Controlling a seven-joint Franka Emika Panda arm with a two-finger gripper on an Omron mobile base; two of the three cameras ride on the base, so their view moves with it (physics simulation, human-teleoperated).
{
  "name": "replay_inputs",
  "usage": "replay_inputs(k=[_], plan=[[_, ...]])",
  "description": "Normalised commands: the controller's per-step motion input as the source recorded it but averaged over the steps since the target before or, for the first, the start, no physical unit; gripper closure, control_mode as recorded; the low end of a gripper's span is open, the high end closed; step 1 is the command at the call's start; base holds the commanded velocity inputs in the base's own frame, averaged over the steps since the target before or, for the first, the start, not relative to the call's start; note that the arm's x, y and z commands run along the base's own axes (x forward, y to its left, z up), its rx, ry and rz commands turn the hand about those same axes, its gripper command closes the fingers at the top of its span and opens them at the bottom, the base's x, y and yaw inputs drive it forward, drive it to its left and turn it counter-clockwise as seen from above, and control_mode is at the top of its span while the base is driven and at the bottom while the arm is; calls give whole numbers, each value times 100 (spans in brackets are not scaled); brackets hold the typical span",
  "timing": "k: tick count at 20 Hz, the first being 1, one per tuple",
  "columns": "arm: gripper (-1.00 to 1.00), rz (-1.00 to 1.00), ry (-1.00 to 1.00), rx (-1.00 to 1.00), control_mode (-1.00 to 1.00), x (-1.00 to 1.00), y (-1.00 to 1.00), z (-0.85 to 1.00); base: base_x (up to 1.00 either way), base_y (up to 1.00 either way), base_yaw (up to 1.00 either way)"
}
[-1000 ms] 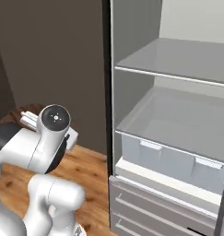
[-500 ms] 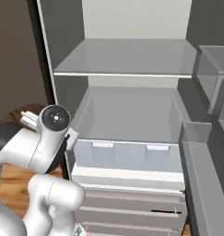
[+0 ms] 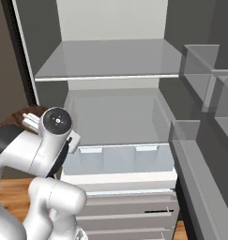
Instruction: Move the glass cup from next to the sink to the open cabinet. Then, move the bowl with the corn to the fridge to clear the area for faucet cleaning.
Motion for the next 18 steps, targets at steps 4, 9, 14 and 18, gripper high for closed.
replay_inputs(k=[4, 9, 14, 18], plan=[[100, -16, 0, 17, -100, 0, -77, 59, 0, 0, 0], [100, -25, 3, 26, -100, 0, -92, 91, 0, 0, 0], [100, -47, 6, 27, -100, 21, -70, 78, 0, 0, 0], [100, -55, 0, 21, -100, 43, -36, 35, 0, 0, 0]])
